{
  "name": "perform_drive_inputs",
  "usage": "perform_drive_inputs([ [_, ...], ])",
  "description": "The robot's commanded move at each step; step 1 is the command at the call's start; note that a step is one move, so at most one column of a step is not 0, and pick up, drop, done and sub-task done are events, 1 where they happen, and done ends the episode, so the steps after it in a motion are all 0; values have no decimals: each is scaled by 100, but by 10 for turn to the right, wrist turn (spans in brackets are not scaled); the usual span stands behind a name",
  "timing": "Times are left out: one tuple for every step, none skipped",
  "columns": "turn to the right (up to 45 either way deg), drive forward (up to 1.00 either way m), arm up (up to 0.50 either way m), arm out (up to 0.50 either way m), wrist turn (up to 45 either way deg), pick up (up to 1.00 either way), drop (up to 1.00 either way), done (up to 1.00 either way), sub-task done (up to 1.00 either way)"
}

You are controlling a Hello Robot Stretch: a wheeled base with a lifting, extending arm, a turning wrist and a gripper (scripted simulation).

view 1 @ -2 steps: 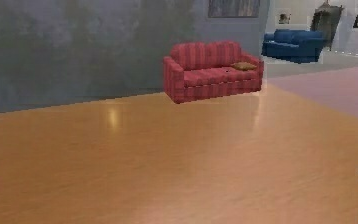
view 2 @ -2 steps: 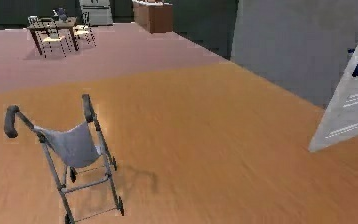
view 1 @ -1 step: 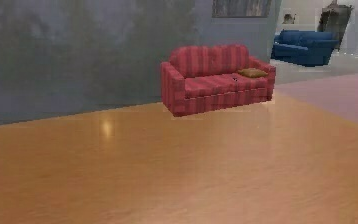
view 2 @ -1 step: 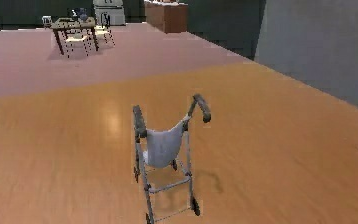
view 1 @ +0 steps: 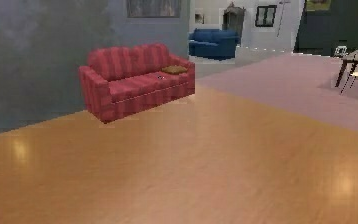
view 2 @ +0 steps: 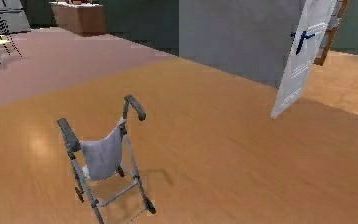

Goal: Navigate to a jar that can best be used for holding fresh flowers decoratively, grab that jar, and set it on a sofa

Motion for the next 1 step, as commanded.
perform_drive_inputs([
  [0,70,0,0,0,0,0,0,0],
])
